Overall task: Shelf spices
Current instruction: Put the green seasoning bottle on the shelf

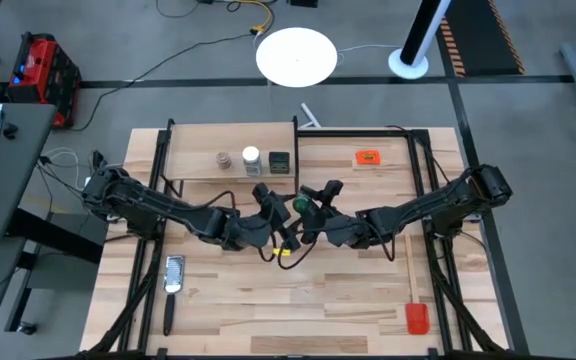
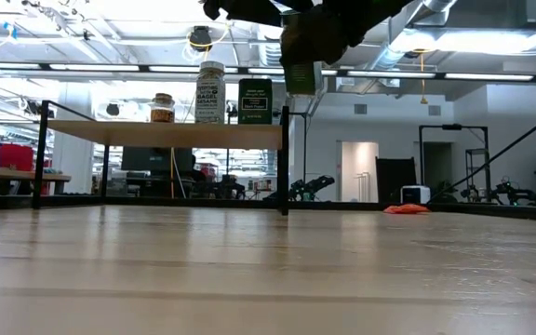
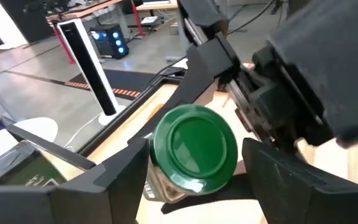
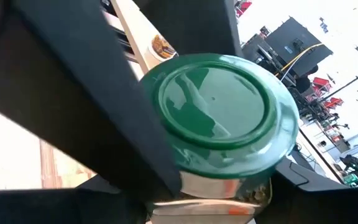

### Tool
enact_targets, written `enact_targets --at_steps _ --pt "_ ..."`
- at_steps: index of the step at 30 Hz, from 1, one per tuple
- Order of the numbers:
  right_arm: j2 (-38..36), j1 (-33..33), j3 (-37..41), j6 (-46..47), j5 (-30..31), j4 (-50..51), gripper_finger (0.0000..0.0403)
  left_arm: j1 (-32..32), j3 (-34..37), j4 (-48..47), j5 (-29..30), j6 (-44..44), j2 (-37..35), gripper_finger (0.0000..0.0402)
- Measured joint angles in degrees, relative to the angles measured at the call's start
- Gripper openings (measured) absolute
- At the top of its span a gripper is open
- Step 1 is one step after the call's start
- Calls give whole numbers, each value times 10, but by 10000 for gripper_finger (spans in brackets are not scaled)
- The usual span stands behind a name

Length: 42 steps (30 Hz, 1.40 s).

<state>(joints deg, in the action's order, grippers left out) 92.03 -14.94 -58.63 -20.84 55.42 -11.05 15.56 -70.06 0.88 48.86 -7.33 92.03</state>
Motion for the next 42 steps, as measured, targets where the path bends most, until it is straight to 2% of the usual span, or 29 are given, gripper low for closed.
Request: enact_targets --at_steps 9,16,31,34,39,42 --pt "0 0 0 1 0 4 206 -13 0 30 -30 -6 11 249" --pt "0 7 0 36 3 71 206 -16 -11 41 -15 21 46 249" --pt "1 7 -1 38 4 76 206 -34 -13 -1 -47 -38 46 244" --pt "2 8 -1 41 0 77 206 -34 -14 -12 -49 -52 45 220" --pt "2 5 -1 47 -1 78 206 -35 -14 -12 -63 -49 45 156" --pt "3 3 -1 51 -2 73 206 -35 -16 -8 -74 -45 45 94"
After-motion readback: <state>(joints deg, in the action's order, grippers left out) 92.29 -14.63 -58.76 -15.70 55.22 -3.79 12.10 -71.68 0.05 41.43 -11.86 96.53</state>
